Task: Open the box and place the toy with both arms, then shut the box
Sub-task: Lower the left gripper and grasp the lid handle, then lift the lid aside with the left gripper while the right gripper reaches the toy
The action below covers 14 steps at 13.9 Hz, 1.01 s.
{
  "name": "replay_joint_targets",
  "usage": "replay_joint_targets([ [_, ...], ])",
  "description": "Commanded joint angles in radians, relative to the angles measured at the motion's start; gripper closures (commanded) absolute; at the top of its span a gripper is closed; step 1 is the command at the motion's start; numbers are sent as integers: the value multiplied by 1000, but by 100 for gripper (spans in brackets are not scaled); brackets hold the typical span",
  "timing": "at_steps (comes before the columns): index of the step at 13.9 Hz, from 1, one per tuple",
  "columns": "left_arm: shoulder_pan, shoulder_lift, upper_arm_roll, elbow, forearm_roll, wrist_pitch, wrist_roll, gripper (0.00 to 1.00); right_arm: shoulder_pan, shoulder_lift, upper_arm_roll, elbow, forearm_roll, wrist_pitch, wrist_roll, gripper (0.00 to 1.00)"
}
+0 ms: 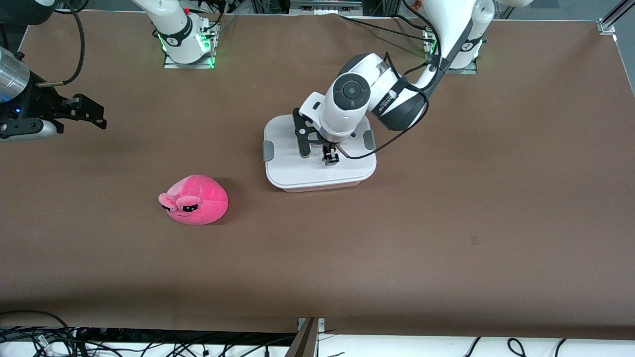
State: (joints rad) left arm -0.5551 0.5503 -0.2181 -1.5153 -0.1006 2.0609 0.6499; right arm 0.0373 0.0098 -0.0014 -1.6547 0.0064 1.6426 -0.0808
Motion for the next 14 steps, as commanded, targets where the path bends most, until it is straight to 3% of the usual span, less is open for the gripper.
replay_joint_targets([
  [1, -5, -1, 0, 10, 16, -28, 10, 95, -8, 15, 8, 30, -11, -20, -7, 0],
  [2, -6, -1, 2, 12, 16, -27, 11, 100, -8, 15, 8, 30, -11, -20, -7, 0],
  [11, 3, -47, -20, 32, 3, -137, 20, 100, -7, 29, 12, 30, -11, -21, -7, 0],
  [14, 7, -64, -30, 137, 2, -275, 17, 100, -7, 29, 12, 30, -9, -21, -5, 0],
])
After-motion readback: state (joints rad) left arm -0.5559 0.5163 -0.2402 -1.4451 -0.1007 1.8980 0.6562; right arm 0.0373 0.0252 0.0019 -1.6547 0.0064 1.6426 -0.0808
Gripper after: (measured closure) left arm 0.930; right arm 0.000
